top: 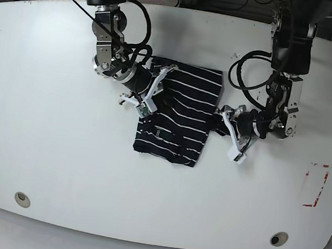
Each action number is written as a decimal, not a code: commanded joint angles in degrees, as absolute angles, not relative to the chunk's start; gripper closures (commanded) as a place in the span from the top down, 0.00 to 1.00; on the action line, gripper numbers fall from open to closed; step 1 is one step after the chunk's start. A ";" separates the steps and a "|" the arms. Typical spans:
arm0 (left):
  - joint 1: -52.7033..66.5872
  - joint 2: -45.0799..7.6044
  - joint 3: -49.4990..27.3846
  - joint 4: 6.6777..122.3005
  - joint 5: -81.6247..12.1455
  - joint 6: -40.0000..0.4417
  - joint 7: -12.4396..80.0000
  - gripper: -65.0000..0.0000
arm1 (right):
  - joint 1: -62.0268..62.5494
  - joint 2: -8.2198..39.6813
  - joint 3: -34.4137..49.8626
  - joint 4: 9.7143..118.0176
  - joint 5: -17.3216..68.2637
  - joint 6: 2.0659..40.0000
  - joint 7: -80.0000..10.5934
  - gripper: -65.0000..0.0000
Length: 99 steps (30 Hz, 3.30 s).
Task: Layout the t-shirt on the table in an organized manner, then fold the t-shirt properly
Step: 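Grasp the bundle's opposite edge with the left gripper, then carry the folded bundle with the left gripper to the table's edge, then release the bundle with the left gripper and lift away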
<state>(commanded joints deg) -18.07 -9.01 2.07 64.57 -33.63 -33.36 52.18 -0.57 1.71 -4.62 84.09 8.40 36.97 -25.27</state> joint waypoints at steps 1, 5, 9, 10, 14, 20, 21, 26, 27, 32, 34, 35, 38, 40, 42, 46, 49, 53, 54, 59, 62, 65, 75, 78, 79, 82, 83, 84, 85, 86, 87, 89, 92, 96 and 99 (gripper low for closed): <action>-18.07 -9.01 2.07 64.92 -34.51 -33.36 52.18 0.34 | -0.48 1.71 -4.62 84.09 8.40 36.97 -25.27 0.08; -17.89 -10.51 2.15 66.77 -37.67 -33.36 52.53 0.34 | 0.48 1.98 -4.26 84.70 8.40 36.97 -25.27 0.08; -17.80 -11.65 2.07 70.11 -41.45 -33.27 54.73 0.34 | 1.01 5.05 -4.18 88.04 8.40 36.97 -27.65 0.08; -17.80 -11.74 2.07 71.34 -42.24 -33.10 54.99 0.34 | 1.36 5.93 -4.18 89.10 8.48 36.97 -28.70 0.08; -17.10 -11.65 2.07 78.64 -42.86 -32.57 54.64 0.33 | 1.98 9.19 -3.12 93.49 8.48 36.97 -31.78 0.08; -14.73 -7.87 4.97 87.16 -36.79 -24.75 49.01 0.34 | 2.07 10.59 4.88 96.13 8.48 37.14 -32.75 0.08; -14.73 -7.16 5.76 87.52 -35.91 -24.13 48.22 0.34 | 2.07 10.68 6.29 96.13 8.48 37.23 -32.75 0.09; -14.46 -3.47 13.14 88.84 -25.80 -19.65 40.66 0.34 | 2.15 10.68 12.26 96.04 8.48 37.32 -32.75 0.09; -14.46 -2.86 14.37 88.84 -23.69 -18.51 39.25 0.34 | 2.15 10.68 12.70 96.04 8.48 37.32 -32.75 0.09; -12.09 1.98 22.37 86.29 -8.75 -9.19 30.81 0.34 | 2.07 12.09 13.41 95.96 8.48 37.23 -32.75 0.09; -11.47 3.65 23.96 84.97 -5.05 -6.99 29.23 0.35 | 1.98 12.18 13.49 95.96 8.48 37.23 -32.75 0.09; -11.30 4.00 24.31 84.26 -4.09 -6.20 28.88 0.35 | 1.98 12.18 13.49 95.96 8.48 37.23 -32.75 0.09; -10.42 5.93 24.13 79.78 -1.98 -3.03 28.09 0.42 | 1.98 12.26 13.49 95.96 8.48 37.14 -32.75 0.09; -10.24 6.37 23.69 76.53 -1.98 -1.27 26.77 0.47 | 1.98 12.26 13.58 95.96 8.48 37.05 -32.75 0.09; -9.80 6.46 23.43 72.92 -1.98 -0.04 24.40 0.48 | 1.98 12.26 13.58 95.96 8.48 37.05 -32.75 0.09; -9.27 6.29 23.34 67.03 -1.98 0.04 21.49 0.45 | 1.89 12.09 13.58 95.96 8.48 37.05 -32.75 0.09; -9.27 5.14 23.34 63.69 -1.98 0.04 21.41 0.43 | 1.89 11.91 13.58 95.96 8.48 37.05 -32.75 0.09; -7.52 1.89 23.25 63.08 -2.15 -0.04 21.41 0.42 | 1.80 11.91 13.58 95.96 8.48 37.05 -32.75 0.09; -6.90 0.40 22.99 63.34 -2.15 -0.04 21.41 0.42 | 1.80 11.91 13.58 95.96 8.48 37.05 -32.75 0.09; -5.14 -6.20 17.45 66.07 -2.15 -4.35 21.58 0.42 | 1.63 11.91 13.76 96.04 8.48 37.05 -32.75 0.09; -4.88 -9.27 10.86 66.33 -2.24 -10.51 23.16 0.42 | 1.19 11.74 15.16 96.04 8.57 37.23 -32.75 0.09; -5.05 -11.03 6.02 66.33 -1.98 -15.78 25.54 0.42 | 0.92 11.74 15.43 96.04 8.84 37.32 -32.75 0.09; -5.32 -21.41 0.57 65.71 -1.80 -23.60 27.38 0.42 | 0.75 11.74 15.43 96.13 8.84 37.41 -32.75 0.09; -5.23 -23.69 0.40 65.63 -1.89 -23.69 27.21 0.42 | 0.75 11.74 15.43 96.13 8.84 37.41 -32.75 0.09; -5.14 -24.66 0.40 65.45 -2.07 -23.78 27.21 0.42 | 0.48 11.74 15.43 96.13 8.84 37.41 -32.75 0.09; -5.05 -26.77 0.40 64.13 -2.15 -23.87 27.12 0.42 | -0.31 11.74 15.25 96.31 8.84 37.41 -32.75 0.09; -5.14 -27.47 0.31 63.43 -2.15 -24.13 27.03 0.42 | -0.40 11.74 15.16 96.40 8.84 37.41 -32.75 0.09; -5.14 -28.09 0.22 62.90 -2.24 -24.66 26.95 0.42 | -0.40 11.74 15.16 96.40 8.84 37.41 -32.75 0.09; -5.23 -28.79 -0.13 62.11 -2.24 -25.45 26.95 0.42 | -0.48 11.74 15.16 96.40 8.84 37.41 -32.75 0.09; -5.23 -29.23 -0.75 61.58 -2.24 -26.42 26.95 0.42 | -0.48 11.65 15.16 96.40 8.84 37.41 -32.75 0.09; -5.23 -29.58 -1.36 61.32 -2.24 -27.21 26.86 0.42 | -0.48 11.47 15.16 96.40 8.84 37.41 -32.75 0.09; -4.97 -30.29 -4.35 60.70 -2.15 -30.20 26.42 0.41 | -0.75 10.51 15.08 96.40 8.57 37.41 -32.75 0.09; -4.79 -30.73 -7.60 60.44 -1.80 -32.75 26.33 0.41 | -0.84 10.24 15.08 96.40 8.57 37.49 -32.75 0.09; -4.35 -33.27 -8.48 59.91 -1.80 -34.59 26.33 0.41 | -1.45 10.15 14.81 96.40 8.66 37.49 -32.75 0.09; -4.09 -35.65 -8.57 59.21 -2.07 -35.47 26.33 0.41 | -1.98 10.15 13.14 96.57 8.57 37.49 -32.66 0.09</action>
<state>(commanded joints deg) -4.09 -35.65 -8.57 59.21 -2.07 -35.47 26.33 -1.98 10.15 13.14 96.57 8.57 37.49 -32.66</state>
